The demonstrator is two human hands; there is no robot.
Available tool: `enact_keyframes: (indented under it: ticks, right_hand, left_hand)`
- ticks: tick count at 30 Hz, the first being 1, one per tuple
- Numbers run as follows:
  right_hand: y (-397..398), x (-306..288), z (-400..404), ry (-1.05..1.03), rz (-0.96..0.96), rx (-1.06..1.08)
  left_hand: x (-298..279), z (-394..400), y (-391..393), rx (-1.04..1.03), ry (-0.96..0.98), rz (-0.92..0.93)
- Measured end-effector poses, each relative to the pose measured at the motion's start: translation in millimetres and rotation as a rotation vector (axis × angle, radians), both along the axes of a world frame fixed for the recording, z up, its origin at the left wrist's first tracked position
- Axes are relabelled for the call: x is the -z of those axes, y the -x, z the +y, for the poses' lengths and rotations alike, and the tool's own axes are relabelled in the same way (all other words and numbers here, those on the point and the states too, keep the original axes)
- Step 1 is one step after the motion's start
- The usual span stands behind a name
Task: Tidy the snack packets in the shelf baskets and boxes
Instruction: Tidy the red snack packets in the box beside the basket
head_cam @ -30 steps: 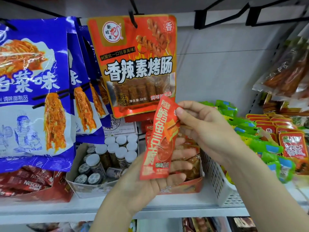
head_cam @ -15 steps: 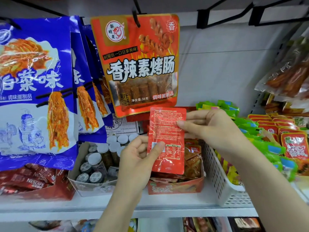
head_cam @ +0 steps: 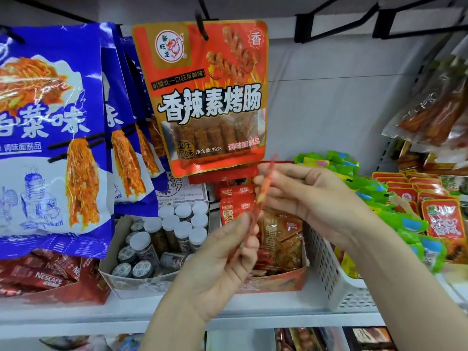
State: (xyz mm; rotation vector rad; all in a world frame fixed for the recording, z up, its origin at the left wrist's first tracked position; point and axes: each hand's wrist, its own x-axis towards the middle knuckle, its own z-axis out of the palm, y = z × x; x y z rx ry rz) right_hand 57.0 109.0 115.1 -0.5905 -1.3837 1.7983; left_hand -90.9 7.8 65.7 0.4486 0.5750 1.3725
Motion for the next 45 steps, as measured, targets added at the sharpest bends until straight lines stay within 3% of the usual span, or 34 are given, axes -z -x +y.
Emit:
enact_keyframes:
  ticks: [4,8,13,18,20,23,27,35,45]
  right_hand:
    - [-5.7,-5.9,3.7,0.035,-0.035,0.012]
    - [-6.2,-1.8,3.4,-0.152,-0.251,0.14]
    - [-6.3,-1.6,5.2,-0.281,-0.33,0.332]
    - [-25.6,-5.4,19.2,-0.629,-0.539,0.668]
    - [-26.4,-0.8,20.7,-0.781,-0.651,0.715]
    - [-16.8,10.3,18.3,-0.929,-0.733,0.73]
    - [0.1,25.1,16.3,-0.969,-0.696,0.65]
    - [29.7,49.9,10.7,-1.019,-0.695,0.527]
    - [43.3,61.1,22.1,-1.031,-0.73,0.527]
  left_hand:
    - [1.6,5.9,3.4,-0.431,0.039,0.533]
    - [6.7,5.4,6.4,-0.606,-0.014,0.826]
    - [11.3,6.5,9.2,-0.678,-0.091,1.005]
    - [18.2,11.5,32.5,-0.731,-0.1,1.33]
    - [22.3,14.1,36.4,-0.654,-0.105,1.516]
    - [28.6,16.1,31.7,-0.365,-0.153,1.722]
    - [36.7,18.9,25.9,-0.144,-0.196,1.79]
    - [38.2,14.3,31.8,-0.158,-0.235,1.782]
    - [35.6,9.5,42.9,-0.304,-0.283,1.821]
